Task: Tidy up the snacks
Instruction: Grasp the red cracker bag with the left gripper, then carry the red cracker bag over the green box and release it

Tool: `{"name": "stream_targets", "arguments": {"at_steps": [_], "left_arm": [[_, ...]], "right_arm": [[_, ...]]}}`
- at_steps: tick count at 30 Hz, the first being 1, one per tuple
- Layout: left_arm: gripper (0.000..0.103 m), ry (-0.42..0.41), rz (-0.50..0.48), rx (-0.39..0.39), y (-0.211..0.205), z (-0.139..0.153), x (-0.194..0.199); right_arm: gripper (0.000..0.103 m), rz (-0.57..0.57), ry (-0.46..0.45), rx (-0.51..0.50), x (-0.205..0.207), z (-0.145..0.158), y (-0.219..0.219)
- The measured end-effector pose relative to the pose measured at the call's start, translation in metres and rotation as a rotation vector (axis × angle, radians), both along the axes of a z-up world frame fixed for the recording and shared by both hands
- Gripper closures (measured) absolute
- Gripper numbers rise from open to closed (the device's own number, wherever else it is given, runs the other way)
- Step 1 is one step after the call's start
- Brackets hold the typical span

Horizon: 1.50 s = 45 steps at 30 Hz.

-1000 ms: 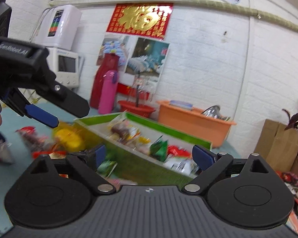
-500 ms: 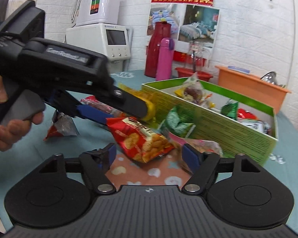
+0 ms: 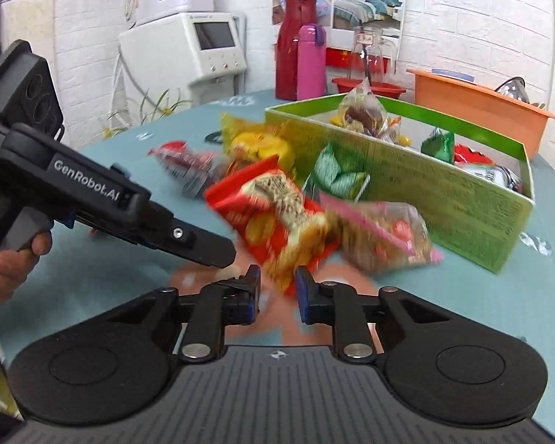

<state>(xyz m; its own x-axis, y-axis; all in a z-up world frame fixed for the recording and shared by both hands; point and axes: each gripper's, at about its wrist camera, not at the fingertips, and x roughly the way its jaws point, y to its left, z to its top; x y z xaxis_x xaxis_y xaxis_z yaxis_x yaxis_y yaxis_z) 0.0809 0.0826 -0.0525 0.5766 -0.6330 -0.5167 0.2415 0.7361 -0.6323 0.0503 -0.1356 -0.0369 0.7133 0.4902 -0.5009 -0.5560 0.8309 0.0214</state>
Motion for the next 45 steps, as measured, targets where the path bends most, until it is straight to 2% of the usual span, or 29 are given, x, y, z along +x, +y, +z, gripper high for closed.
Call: {"name": "stream_targets", "arguments": {"at_steps": [1,2,3,4,5,9,16,19,20,22,23,24,26,27,28,30,37,45], "left_arm": [[0.042,-0.009,0.011,-0.014,0.002,0.002,-0.004],[0.012,-0.025,0.03,-0.028,0.005,0.006,-0.006],[0.002,-0.042,0.055,-0.033,0.006,0.011,-0.006],[0.0,-0.06,0.074,-0.03,0.008,0.016,-0.005],[0.0,-0.08,0.094,-0.021,0.007,0.022,-0.001],[0.0,-0.114,0.127,0.012,0.003,0.034,0.021],[0.0,-0.076,0.117,0.064,-0.003,0.028,0.056],[0.032,-0.037,0.073,0.052,-0.002,0.02,0.062],[0.028,-0.033,0.065,0.049,-0.002,0.019,0.062],[0.028,-0.03,0.065,0.043,-0.001,0.018,0.062],[0.026,-0.026,0.065,0.038,-0.001,0.018,0.063],[0.026,-0.024,0.064,0.035,-0.001,0.016,0.064],[0.036,-0.025,0.06,0.038,0.0,0.016,0.061],[0.039,-0.03,0.058,0.042,-0.001,0.017,0.058],[0.043,-0.036,0.053,0.044,-0.002,0.019,0.053],[0.046,-0.056,0.051,0.048,-0.004,0.024,0.041],[0.048,-0.151,0.049,0.004,-0.007,0.053,0.011],[0.048,-0.289,0.017,-0.046,-0.026,0.091,0.023]], "right_arm": [[0.056,-0.004,-0.017,0.015,-0.005,0.002,-0.004],[0.044,-0.012,-0.023,0.024,-0.008,0.003,-0.007],[0.024,-0.021,-0.023,0.031,-0.008,0.004,-0.009],[0.013,-0.031,-0.025,0.041,-0.007,0.005,-0.011],[0.004,-0.039,-0.024,0.05,-0.004,0.006,-0.011],[0.005,-0.065,0.018,0.106,0.01,0.006,-0.008],[0.005,-0.079,0.077,0.154,0.031,0.003,0.003],[0.005,-0.102,0.112,0.185,0.042,0.0,0.003],[0.005,-0.107,0.124,0.192,0.046,-0.001,0.003],[0.005,-0.11,0.143,0.199,0.052,-0.005,0.005],[0.007,-0.116,0.155,0.2,0.055,-0.007,0.006],[0.016,-0.127,0.155,0.206,0.056,-0.007,0.006],[0.031,-0.142,0.142,0.217,0.055,-0.005,0.004],[0.047,-0.134,0.139,0.232,0.052,-0.004,0.002],[0.049,-0.131,0.135,0.239,0.048,-0.002,0.0],[0.054,-0.121,0.101,0.222,0.037,0.002,-0.001],[0.056,-0.105,-0.076,0.193,0.002,0.026,-0.004],[0.056,-0.152,-0.251,0.187,0.002,0.058,-0.019]]}}
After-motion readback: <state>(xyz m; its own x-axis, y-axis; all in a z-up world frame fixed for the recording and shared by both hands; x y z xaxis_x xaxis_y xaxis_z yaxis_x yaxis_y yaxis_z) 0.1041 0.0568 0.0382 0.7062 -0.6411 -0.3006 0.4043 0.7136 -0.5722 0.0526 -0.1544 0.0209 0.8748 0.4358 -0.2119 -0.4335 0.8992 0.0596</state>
